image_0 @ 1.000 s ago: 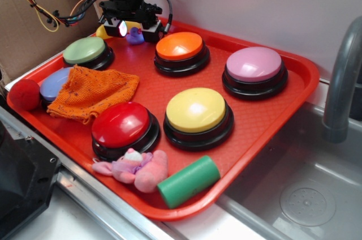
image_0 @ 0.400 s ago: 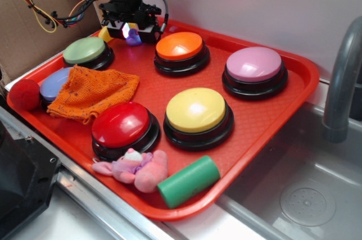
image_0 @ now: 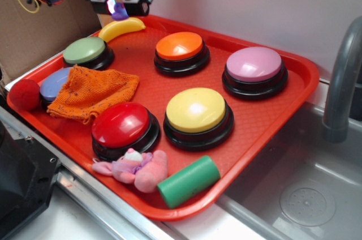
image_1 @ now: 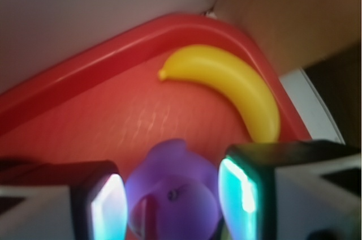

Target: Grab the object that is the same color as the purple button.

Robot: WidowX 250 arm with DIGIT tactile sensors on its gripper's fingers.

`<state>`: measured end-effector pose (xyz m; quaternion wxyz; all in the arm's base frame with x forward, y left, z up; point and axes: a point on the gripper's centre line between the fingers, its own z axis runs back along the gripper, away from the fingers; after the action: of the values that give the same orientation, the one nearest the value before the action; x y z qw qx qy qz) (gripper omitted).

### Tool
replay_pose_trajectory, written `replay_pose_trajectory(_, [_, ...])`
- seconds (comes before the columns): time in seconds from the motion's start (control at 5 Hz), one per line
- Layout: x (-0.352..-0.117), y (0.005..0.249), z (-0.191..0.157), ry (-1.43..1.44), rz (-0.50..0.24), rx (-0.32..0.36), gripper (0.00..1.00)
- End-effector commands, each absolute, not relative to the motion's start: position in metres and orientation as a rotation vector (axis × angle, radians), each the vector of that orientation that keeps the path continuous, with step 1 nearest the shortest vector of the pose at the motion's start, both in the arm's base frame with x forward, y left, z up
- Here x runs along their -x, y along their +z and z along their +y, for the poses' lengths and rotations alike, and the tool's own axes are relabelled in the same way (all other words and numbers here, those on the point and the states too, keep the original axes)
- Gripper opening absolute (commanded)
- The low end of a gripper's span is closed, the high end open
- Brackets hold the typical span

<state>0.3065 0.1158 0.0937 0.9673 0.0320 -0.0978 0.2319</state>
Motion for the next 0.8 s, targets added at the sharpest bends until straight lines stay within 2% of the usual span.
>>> replay_pose_trajectory(0.0, [-0.294, 0.176, 0.052, 0.283, -0.276, 0.109, 0.00])
replay_pose_trajectory(0.2, [-0.281, 0.185, 0.020, 0.200, -0.212, 0.100, 0.00])
replay_pose_trajectory(0.4, [-0.264, 0.186, 0.005, 0.150, -0.188, 0.130, 0.00])
replay_pose_trajectory(0.6, [-0.260, 0.185, 0.002, 0.151, -0.181, 0.142, 0.00])
